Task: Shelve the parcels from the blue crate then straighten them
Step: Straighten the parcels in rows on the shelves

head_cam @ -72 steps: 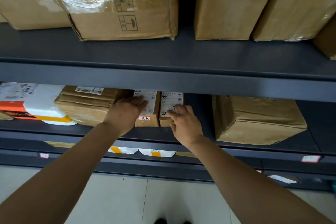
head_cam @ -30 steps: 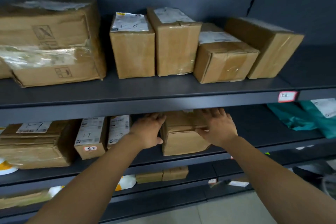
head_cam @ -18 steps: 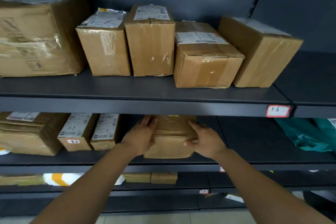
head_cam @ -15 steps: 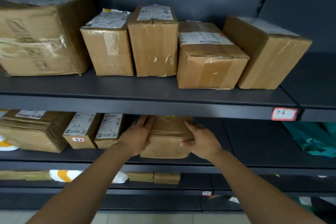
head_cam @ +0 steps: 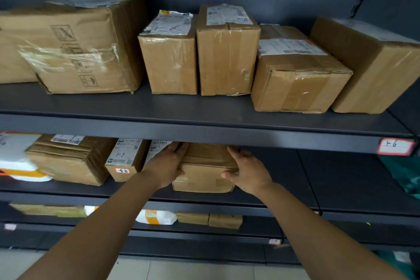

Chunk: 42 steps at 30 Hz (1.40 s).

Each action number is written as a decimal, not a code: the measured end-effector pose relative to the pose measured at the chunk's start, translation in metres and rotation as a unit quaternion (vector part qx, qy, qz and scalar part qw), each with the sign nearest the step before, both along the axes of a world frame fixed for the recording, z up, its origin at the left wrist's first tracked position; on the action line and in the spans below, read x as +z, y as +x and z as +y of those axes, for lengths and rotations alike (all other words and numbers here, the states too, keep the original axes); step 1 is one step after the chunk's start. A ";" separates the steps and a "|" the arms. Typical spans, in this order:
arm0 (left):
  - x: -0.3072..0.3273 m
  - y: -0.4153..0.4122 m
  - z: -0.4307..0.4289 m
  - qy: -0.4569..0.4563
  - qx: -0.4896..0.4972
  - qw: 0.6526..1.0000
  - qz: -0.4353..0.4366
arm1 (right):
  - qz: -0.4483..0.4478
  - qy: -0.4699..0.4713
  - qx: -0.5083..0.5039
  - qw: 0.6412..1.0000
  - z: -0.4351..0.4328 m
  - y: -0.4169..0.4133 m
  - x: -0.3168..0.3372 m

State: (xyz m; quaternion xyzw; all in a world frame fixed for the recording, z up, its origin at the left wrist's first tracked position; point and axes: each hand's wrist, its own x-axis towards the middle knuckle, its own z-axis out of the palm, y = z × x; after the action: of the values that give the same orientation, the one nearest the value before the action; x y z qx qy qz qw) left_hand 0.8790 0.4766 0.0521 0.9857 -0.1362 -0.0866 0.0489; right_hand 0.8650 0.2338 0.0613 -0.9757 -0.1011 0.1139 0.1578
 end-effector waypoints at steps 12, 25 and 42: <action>-0.006 0.008 0.017 -0.032 -0.029 0.999 -0.004 | -0.013 -0.026 -0.054 0.998 0.020 -0.008 -0.001; -0.006 0.003 0.010 -0.020 -0.020 0.999 -0.023 | -0.039 -0.044 -0.076 0.995 0.025 -0.012 -0.009; 0.033 -0.134 0.042 0.120 0.081 0.984 -0.107 | -0.147 -0.177 0.080 0.970 0.042 -0.109 0.030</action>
State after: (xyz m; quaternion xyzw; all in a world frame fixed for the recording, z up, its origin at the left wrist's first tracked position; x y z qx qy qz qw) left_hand 0.7452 0.5185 0.0852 0.9957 -0.0489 0.0081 -0.0779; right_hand 0.7563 0.2759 0.0908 -0.9828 -0.1797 -0.0026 -0.0436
